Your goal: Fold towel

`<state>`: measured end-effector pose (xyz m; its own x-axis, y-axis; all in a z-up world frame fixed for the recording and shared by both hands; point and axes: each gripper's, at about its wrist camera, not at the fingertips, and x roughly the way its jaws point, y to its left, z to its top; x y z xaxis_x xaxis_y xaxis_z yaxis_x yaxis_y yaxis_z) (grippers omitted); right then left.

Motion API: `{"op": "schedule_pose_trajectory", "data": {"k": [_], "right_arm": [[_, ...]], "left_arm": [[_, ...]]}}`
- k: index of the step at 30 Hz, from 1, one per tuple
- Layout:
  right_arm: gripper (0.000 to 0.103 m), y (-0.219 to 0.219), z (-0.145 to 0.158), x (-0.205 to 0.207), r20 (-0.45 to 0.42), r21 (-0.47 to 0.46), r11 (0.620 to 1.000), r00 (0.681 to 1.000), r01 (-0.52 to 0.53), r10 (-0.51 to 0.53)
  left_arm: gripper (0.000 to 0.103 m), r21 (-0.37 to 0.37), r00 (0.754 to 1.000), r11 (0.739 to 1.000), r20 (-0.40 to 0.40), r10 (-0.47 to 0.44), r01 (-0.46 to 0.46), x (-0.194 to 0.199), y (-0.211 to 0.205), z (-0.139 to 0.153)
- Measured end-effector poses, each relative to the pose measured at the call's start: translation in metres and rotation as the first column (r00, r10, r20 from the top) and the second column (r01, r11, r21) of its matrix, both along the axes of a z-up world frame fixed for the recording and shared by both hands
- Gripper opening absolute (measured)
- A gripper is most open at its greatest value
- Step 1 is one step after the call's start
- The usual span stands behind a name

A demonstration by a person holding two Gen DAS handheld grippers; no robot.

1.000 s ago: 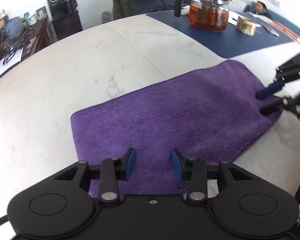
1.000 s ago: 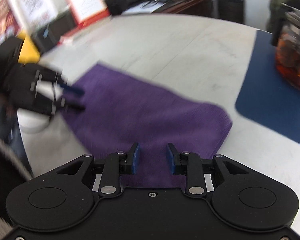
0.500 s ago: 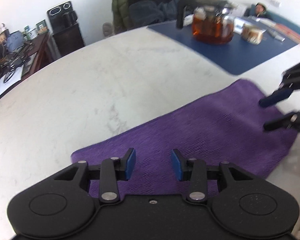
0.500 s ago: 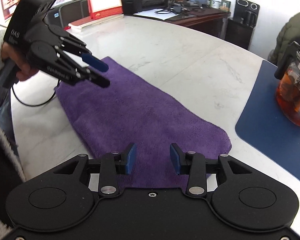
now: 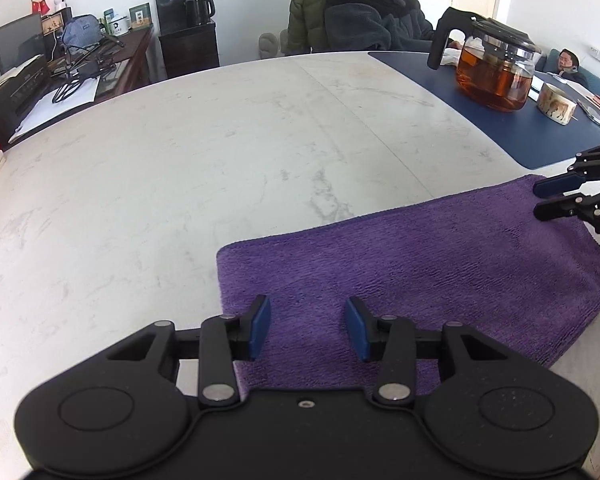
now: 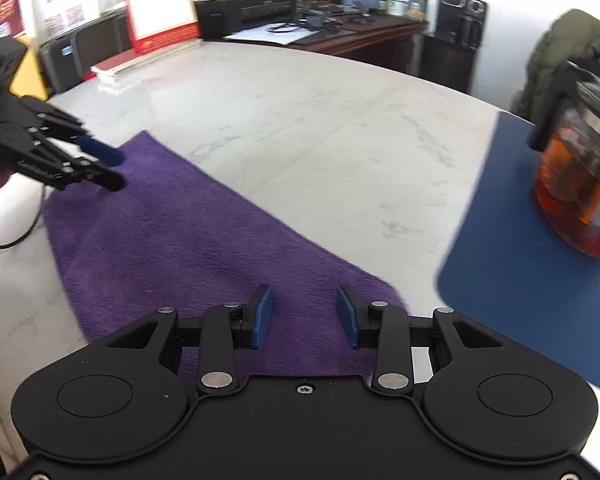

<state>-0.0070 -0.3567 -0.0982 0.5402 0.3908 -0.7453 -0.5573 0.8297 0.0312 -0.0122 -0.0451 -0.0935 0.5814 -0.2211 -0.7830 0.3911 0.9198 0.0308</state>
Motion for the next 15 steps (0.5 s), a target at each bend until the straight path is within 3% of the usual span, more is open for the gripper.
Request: {"op": "schedule_pose_trajectory", "data": {"k": [3, 8, 10, 13, 15], "right_arm": [[0.028, 0.004, 0.002, 0.003, -0.01, -0.013, 1.0, 1.0, 0.024, -0.024], [0.028, 0.026, 0.023, -0.013, 0.007, 0.093, 0.995, 1.0, -0.017, 0.017], [0.028, 0.046, 0.022, -0.025, -0.004, 0.117, 0.988, 0.995, -0.096, 0.097], [0.028, 0.073, 0.013, -0.041, -0.002, 0.072, 0.979, 0.981, -0.192, 0.192], [0.028, 0.081, 0.006, -0.05, -0.003, 0.033, 0.972, 0.972, -0.234, 0.234]], "left_arm": [[0.038, 0.067, 1.0, 0.998, 0.027, -0.014, 0.012, -0.008, -0.009, 0.011], [0.039, -0.003, 0.99, 0.991, 0.025, -0.137, 0.137, -0.035, -0.029, 0.03], [0.039, 0.021, 0.981, 0.981, -0.014, -0.194, 0.195, -0.043, -0.043, 0.021], [0.041, 0.081, 0.966, 0.963, -0.055, -0.252, 0.256, -0.055, -0.053, 0.002], [0.047, 0.058, 0.977, 0.977, -0.056, -0.204, 0.207, -0.057, -0.042, 0.001]]}}
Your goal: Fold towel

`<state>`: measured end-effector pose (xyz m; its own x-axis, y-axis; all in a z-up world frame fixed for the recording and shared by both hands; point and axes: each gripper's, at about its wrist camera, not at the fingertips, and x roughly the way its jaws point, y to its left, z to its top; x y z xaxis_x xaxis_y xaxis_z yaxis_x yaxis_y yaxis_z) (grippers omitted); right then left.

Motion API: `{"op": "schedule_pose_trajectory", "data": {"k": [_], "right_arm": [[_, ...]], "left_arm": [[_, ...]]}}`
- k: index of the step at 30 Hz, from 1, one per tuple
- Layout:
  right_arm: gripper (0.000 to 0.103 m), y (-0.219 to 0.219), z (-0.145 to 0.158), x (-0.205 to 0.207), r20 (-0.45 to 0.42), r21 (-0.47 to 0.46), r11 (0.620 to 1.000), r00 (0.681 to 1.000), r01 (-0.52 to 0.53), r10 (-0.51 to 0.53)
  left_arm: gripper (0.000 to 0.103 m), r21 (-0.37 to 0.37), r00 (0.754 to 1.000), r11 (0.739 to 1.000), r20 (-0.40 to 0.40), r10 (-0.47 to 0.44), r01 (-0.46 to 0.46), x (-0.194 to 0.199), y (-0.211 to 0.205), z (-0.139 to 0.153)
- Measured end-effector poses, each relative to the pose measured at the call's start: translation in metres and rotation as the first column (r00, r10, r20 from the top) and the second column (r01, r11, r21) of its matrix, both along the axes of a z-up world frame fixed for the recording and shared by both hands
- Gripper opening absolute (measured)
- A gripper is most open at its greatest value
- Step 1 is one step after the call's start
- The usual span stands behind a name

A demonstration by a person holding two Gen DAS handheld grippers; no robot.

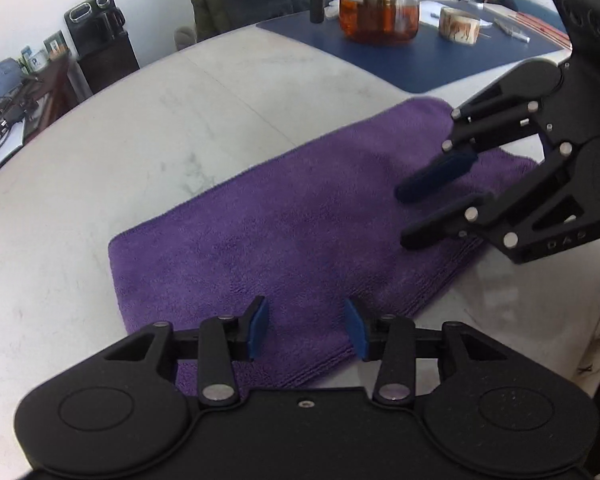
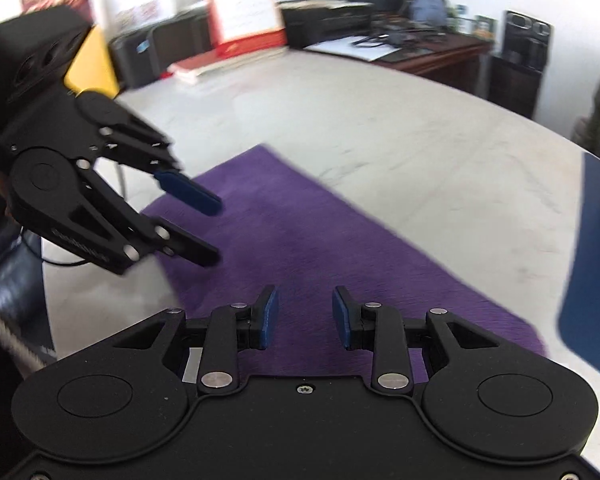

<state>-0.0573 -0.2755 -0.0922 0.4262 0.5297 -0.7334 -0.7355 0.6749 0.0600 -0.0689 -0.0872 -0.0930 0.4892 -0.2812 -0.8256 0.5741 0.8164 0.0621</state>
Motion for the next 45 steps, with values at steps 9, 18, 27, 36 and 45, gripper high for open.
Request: {"op": "schedule_pose_trajectory", "data": {"k": [9, 18, 27, 36, 45], "right_arm": [[0.029, -0.055, -0.003, -0.025, 0.013, -0.061, 0.996, 0.997, 0.072, -0.072], [0.031, -0.066, 0.024, -0.012, -0.053, -0.025, 0.947, 0.945, 0.321, -0.322], [0.031, -0.013, 0.03, 0.029, -0.102, 0.023, 0.932, 0.928, 0.362, -0.358], [0.034, -0.001, 0.0, 0.043, -0.113, -0.116, 0.915, 0.91, 0.387, -0.399], [0.034, 0.045, -0.002, 0.081, -0.092, -0.107, 0.942, 0.94, 0.318, -0.328]], "left_arm": [[0.049, 0.024, 0.989, 0.99, -0.031, 0.141, -0.141, -0.008, 0.063, 0.002], [0.047, -0.033, 0.99, 0.991, 0.047, 0.13, -0.128, 0.003, 0.08, 0.045], [0.047, -0.065, 0.998, 0.997, 0.058, -0.039, 0.043, 0.067, 0.029, 0.024], [0.048, -0.06, 0.999, 0.997, 0.002, 0.047, -0.047, 0.089, 0.072, -0.002], [0.049, -0.047, 0.986, 0.985, 0.018, 0.166, -0.165, 0.111, 0.123, 0.003]]}}
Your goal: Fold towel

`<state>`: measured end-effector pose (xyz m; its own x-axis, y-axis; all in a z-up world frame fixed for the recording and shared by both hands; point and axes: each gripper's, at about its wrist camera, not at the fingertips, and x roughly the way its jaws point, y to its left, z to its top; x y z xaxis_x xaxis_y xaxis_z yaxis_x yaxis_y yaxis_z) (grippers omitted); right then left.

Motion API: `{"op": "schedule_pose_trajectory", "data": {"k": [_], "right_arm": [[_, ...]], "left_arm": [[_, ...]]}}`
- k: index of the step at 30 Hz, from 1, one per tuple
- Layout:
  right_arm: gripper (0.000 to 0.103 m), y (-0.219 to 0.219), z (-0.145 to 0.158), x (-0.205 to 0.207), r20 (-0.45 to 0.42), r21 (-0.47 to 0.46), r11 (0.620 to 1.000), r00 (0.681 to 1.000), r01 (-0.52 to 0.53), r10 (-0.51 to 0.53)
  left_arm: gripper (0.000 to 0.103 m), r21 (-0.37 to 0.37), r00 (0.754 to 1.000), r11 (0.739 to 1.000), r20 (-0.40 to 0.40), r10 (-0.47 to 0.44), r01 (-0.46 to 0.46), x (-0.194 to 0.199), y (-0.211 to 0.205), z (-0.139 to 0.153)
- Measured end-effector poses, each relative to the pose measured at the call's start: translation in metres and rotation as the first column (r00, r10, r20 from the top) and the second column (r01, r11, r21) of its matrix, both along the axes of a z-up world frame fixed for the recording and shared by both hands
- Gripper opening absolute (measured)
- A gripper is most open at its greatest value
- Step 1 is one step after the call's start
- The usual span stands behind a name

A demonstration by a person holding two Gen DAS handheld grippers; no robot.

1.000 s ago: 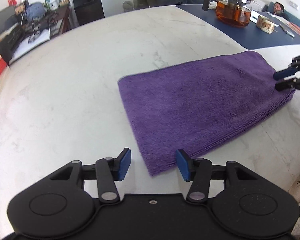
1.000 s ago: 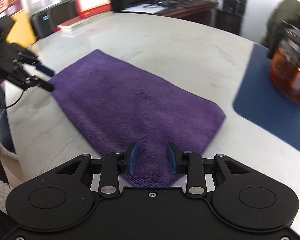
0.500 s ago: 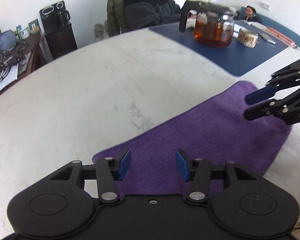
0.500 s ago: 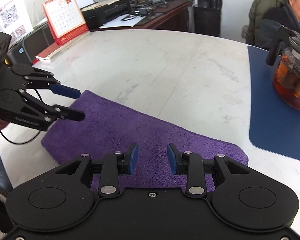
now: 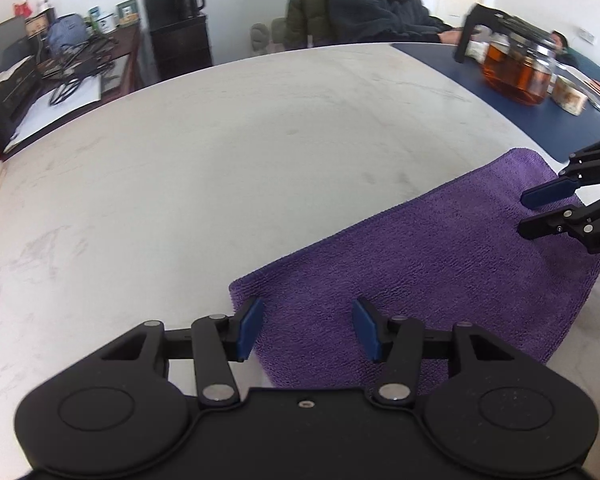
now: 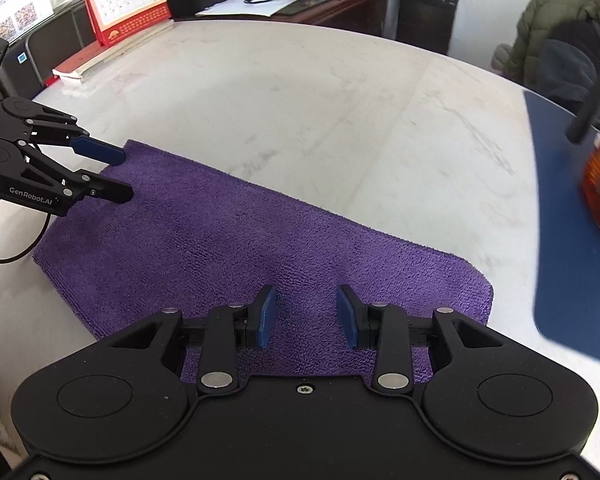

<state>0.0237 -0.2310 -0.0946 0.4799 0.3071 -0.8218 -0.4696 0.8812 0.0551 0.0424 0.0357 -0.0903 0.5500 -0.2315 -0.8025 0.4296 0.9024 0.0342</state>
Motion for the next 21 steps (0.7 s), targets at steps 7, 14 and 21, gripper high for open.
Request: {"op": "schedule_pose_trajectory", "data": {"k": [7, 14, 21], "right_arm": [[0.034, 0.022, 0.009, 0.025, 0.033, 0.029, 0.999, 0.999, -0.043, 0.042], [0.034, 0.057, 0.008, 0.038, 0.039, 0.074, 0.988, 0.991, -0.134, 0.132], [0.032, 0.008, 0.001, 0.053, 0.037, 0.047, 0.999, 0.999, 0.023, -0.024]], "left_arm": [[0.046, 0.063, 0.997, 0.997, 0.073, 0.03, -0.035, -0.002, 0.001, 0.025], [0.049, 0.046, 1.0, 0.999, 0.005, -0.028, 0.027, -0.004, -0.022, 0.007], [0.05, -0.004, 0.998, 0.998, -0.003, 0.069, -0.069, 0.002, 0.004, 0.001]]}}
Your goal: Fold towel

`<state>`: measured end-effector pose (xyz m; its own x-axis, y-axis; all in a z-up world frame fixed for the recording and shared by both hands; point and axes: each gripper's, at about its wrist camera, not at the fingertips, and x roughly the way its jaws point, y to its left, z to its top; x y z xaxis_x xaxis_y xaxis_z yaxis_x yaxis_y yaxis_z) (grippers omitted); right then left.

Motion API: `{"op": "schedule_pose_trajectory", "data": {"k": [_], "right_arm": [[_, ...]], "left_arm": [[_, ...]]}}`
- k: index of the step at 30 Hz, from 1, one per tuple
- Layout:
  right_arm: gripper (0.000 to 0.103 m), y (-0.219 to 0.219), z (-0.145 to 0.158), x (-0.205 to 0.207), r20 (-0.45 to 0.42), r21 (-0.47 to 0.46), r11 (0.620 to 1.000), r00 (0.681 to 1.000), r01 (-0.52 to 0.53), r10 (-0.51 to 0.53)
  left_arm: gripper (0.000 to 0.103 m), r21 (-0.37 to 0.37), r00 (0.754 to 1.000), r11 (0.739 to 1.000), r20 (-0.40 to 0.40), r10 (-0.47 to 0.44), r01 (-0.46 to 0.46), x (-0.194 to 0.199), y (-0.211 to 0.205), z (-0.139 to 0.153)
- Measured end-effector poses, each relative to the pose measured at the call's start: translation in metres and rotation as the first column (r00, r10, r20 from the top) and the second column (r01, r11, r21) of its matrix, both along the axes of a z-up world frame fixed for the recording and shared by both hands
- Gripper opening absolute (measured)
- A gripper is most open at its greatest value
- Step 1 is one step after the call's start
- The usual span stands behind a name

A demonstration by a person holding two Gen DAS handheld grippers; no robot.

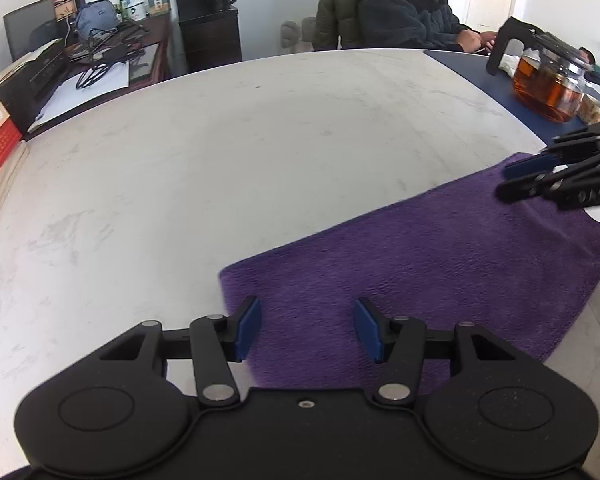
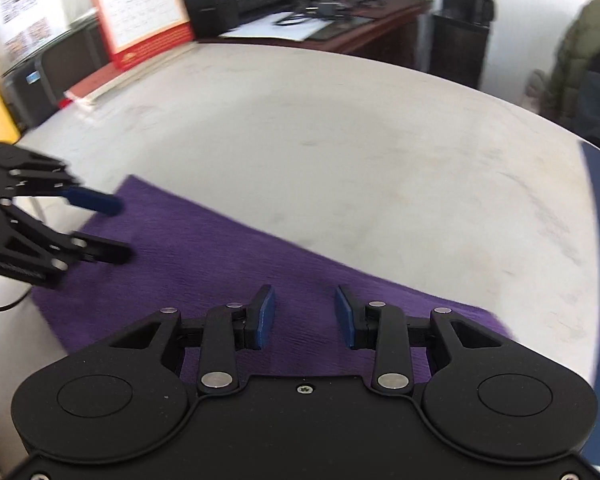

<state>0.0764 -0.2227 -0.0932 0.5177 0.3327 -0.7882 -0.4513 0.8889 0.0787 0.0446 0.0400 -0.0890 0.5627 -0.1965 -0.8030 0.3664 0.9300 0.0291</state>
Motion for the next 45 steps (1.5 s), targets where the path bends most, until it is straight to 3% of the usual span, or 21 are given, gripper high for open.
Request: {"op": "schedule_pose_trajectory", "data": {"k": [3, 7, 13, 17, 20, 24, 30, 33, 36, 38, 39, 41, 45], "right_arm": [[0.032, -0.029, 0.0, 0.004, -0.006, 0.011, 0.996, 0.996, 0.088, -0.088], [0.032, -0.03, 0.007, -0.004, 0.008, 0.009, 0.994, 0.994, 0.106, -0.106], [0.032, 0.022, 0.009, -0.049, 0.02, 0.037, 0.995, 0.995, -0.093, 0.093], [0.034, 0.031, 0.008, -0.075, 0.008, 0.032, 0.992, 0.992, -0.125, 0.125], [0.034, 0.021, 0.005, -0.092, -0.003, -0.007, 0.995, 0.995, -0.102, 0.102], [0.034, -0.016, 0.003, -0.106, -0.013, -0.015, 1.0, 1.0, 0.017, -0.017], [0.035, -0.045, -0.004, -0.113, -0.017, 0.051, 0.99, 0.991, 0.131, -0.13], [0.045, -0.041, -0.002, -0.112, -0.013, 0.053, 0.991, 0.992, 0.124, -0.124], [0.064, -0.044, 0.013, -0.112, -0.005, 0.131, 0.981, 0.989, 0.144, -0.144], [0.097, -0.048, 0.025, -0.113, 0.009, 0.174, 0.973, 0.988, 0.149, -0.153], [0.103, -0.049, 0.032, -0.112, 0.015, 0.194, 0.97, 0.988, 0.149, -0.155], [0.103, -0.051, 0.046, -0.11, 0.028, 0.236, 0.962, 0.988, 0.14, -0.151], [0.103, -0.057, 0.081, -0.101, 0.028, 0.27, 0.947, 0.981, 0.175, -0.19]], "left_arm": [[0.048, 0.029, 1.0, 0.999, 0.01, 0.023, -0.023, -0.002, 0.001, 0.004], [0.048, 0.014, 0.999, 1.0, 0.04, 0.022, -0.022, -0.019, 0.0, 0.021], [0.047, 0.002, 0.999, 0.999, 0.02, -0.046, 0.046, -0.056, -0.022, 0.016], [0.048, 0.01, 0.998, 0.999, -0.016, -0.053, 0.053, -0.074, -0.03, -0.001], [0.048, -0.017, 1.0, 0.999, -0.014, -0.028, 0.028, -0.08, -0.022, -0.004], [0.048, -0.019, 1.0, 1.0, -0.015, 0.019, -0.019, -0.082, -0.007, -0.003], [0.048, -0.031, 0.998, 0.997, -0.02, 0.063, -0.064, -0.081, -0.002, 0.0], [0.049, -0.028, 0.995, 0.995, -0.018, 0.099, -0.099, -0.08, -0.006, 0.011], [0.072, -0.068, 0.989, 0.988, 0.049, 0.142, -0.139, -0.083, -0.009, 0.039], [0.086, -0.102, 0.98, 0.982, 0.103, 0.169, -0.158, -0.086, -0.013, 0.062], [0.089, -0.117, 0.975, 0.98, 0.131, 0.176, -0.162, -0.088, -0.016, 0.074], [0.095, -0.131, 0.962, 0.976, 0.192, 0.196, -0.172, -0.093, -0.024, 0.096], [0.098, -0.038, 0.905, 0.968, 0.348, 0.245, -0.248, -0.107, -0.048, 0.127]]}}
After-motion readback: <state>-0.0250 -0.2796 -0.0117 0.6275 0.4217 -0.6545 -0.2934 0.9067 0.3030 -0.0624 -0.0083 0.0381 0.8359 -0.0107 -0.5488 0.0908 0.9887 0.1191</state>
